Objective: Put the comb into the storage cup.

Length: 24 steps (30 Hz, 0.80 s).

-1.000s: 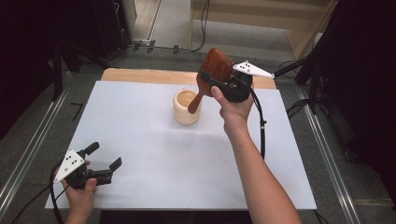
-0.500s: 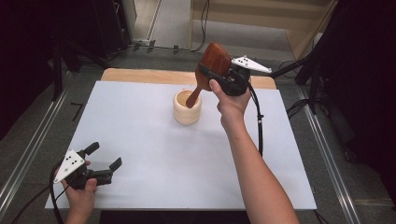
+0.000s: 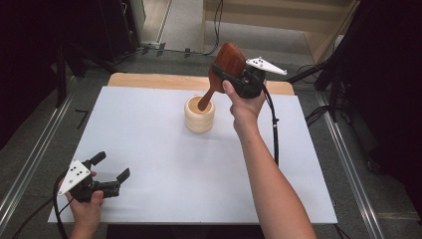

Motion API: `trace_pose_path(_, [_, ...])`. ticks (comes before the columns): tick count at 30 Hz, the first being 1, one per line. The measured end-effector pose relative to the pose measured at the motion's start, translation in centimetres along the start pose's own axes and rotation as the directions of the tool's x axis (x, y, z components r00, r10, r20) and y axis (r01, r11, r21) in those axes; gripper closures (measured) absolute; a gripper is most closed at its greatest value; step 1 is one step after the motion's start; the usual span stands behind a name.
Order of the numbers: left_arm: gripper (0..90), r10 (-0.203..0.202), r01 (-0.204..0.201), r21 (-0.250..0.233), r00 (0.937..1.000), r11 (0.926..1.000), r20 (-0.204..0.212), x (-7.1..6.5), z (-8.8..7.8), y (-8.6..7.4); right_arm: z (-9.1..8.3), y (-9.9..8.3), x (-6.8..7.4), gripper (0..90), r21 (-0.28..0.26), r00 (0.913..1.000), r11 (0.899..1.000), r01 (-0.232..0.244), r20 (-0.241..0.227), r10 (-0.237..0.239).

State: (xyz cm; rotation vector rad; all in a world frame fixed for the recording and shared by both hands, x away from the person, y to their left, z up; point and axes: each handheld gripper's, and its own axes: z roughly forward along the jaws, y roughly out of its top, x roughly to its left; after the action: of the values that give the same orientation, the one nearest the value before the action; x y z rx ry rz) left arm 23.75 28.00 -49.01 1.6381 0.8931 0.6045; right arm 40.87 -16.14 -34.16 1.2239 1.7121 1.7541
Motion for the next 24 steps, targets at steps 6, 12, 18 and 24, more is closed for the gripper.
trace_pose_path(6, [0.0, -0.001, 0.001, -0.001, 1.0000, 1.0000, 0.002, 0.0, 0.0, 0.0, 0.7, -0.4, -0.4, 50.4, 0.000, 1.0000, 1.000, 0.005, 0.008, -0.005])
trace_pose_path(12, [0.0, -0.003, 0.003, -0.002, 1.0000, 1.0000, 0.001, 0.1, -0.1, 0.0, 1.5, -1.1, -0.6, 50.4, 0.012, 1.0000, 1.000, 0.006, 0.003, -0.006])
trace_pose_path(18, [0.0, -0.004, 0.004, -0.002, 1.0000, 1.0000, 0.003, 0.1, -0.1, 0.0, 2.3, -1.7, -0.5, 50.3, 0.024, 0.9999, 1.000, 0.016, 0.004, -0.016])
trace_pose_path(24, [0.0, -0.014, 0.014, -0.007, 0.9999, 0.9999, 0.001, 0.2, -0.1, 0.0, 3.0, -2.3, -0.8, 50.3, 0.041, 0.9998, 0.999, 0.016, 0.014, -0.016])
